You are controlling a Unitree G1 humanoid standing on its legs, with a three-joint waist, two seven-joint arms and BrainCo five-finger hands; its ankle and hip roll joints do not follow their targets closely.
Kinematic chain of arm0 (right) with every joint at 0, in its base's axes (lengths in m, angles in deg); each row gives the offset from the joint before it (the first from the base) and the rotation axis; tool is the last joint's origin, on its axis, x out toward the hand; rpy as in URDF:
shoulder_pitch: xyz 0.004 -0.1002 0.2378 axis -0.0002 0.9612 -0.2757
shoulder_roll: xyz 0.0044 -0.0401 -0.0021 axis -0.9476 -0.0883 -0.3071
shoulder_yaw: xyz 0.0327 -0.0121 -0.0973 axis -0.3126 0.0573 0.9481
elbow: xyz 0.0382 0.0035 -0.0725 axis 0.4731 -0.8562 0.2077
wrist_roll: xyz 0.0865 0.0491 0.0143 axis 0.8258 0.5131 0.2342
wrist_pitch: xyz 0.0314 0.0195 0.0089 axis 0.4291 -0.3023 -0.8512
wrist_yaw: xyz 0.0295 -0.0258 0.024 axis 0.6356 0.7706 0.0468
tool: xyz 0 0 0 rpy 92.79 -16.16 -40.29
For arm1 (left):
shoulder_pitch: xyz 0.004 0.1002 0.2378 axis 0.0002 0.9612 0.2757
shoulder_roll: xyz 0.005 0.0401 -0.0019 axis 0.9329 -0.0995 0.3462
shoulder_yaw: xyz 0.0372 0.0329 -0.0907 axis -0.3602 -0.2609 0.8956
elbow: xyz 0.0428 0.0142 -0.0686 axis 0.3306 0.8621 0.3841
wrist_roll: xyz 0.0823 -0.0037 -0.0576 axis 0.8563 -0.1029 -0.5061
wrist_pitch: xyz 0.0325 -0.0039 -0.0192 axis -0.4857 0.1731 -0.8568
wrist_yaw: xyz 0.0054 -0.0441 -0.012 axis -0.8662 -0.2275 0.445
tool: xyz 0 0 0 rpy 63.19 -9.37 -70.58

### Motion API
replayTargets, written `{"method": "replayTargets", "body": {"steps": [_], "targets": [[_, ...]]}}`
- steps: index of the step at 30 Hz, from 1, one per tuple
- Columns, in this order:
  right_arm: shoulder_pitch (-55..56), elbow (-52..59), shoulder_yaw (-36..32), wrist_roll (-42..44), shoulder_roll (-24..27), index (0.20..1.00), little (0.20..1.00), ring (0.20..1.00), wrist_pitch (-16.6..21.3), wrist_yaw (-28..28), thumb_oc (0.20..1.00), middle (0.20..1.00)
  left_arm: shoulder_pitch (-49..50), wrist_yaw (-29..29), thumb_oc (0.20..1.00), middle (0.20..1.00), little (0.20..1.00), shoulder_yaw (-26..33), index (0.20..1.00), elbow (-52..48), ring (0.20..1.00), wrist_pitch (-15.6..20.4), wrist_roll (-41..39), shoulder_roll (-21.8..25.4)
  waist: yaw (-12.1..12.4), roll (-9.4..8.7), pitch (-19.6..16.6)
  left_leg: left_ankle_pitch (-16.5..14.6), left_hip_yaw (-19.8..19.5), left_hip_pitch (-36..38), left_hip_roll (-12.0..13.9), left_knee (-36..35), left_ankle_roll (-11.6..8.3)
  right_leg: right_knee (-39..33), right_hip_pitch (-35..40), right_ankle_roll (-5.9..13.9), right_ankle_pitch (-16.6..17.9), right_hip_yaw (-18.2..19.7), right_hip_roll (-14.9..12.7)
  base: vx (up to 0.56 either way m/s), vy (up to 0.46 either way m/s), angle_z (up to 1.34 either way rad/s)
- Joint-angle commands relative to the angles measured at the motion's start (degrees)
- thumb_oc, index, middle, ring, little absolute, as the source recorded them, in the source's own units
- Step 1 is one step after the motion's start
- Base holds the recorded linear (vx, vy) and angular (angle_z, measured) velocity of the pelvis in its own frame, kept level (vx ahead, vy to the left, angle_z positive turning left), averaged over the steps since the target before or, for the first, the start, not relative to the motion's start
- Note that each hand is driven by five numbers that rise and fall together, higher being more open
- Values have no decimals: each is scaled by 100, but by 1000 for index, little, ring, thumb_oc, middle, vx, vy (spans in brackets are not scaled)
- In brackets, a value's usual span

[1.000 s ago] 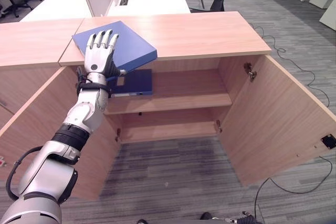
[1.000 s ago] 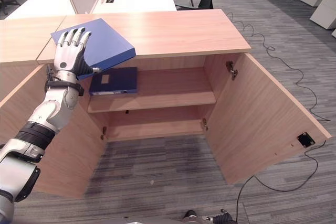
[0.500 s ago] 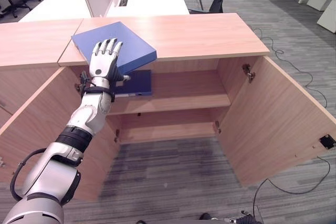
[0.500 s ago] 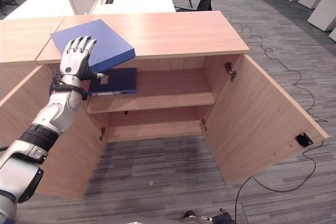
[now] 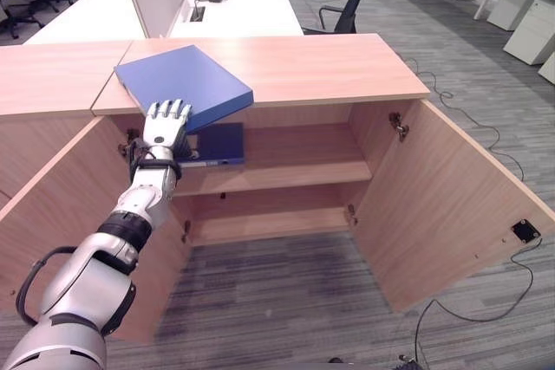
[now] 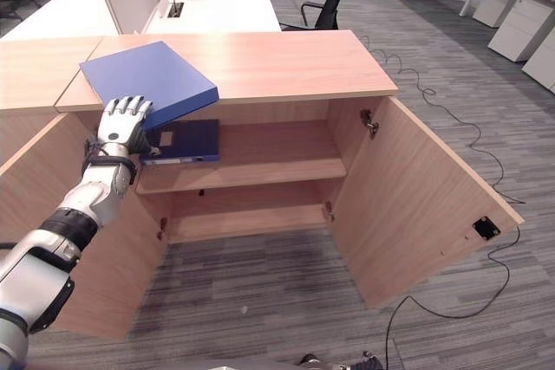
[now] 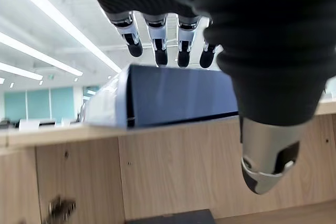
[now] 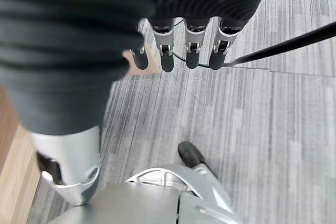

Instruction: Put the empty folder in the office cabinet

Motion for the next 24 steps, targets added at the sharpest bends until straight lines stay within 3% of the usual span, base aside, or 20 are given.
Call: {"method": "replayTargets", "body": {"steps": [1,13,17,24], "targets": [[-193,-2,96,-3,-99,1000,1000,1000,73,74,1000,1000,-817,191,1000,1000,1000,-45,1000,275,1000,-156,570,50,-29,159,101,143,-96,-439,-118,46,127,304,812,460,-653,-500,-297,-3,-6,-9],[-136,-32,288,75,-170,1000,1000,1000,227,121,1000,1000,-1208,430,1000,1000,1000,-684,1000,1287,1000,-377,1074,-86,-104,124,134,132,-6,-420,-113,31,139,281,781,451,-662,-443,-305,2,-3,-3],[-187,-82,368,81,-182,1000,1000,1000,235,153,1000,1000,-1366,244,1000,1000,1000,-800,1000,2266,1000,-521,1042,-417,-146,87,157,159,50,-433,-79,39,133,274,757,428,-700,-439,-289,4,-11,-3],[-139,-45,460,141,-179,1000,1000,1000,294,106,1000,1000,-1532,321,1000,1000,1000,-922,1000,2419,1000,-540,1092,-163,-159,58,168,171,87,-431,-74,28,124,252,747,430,-690,-420,-275,0,-2,0]]}}
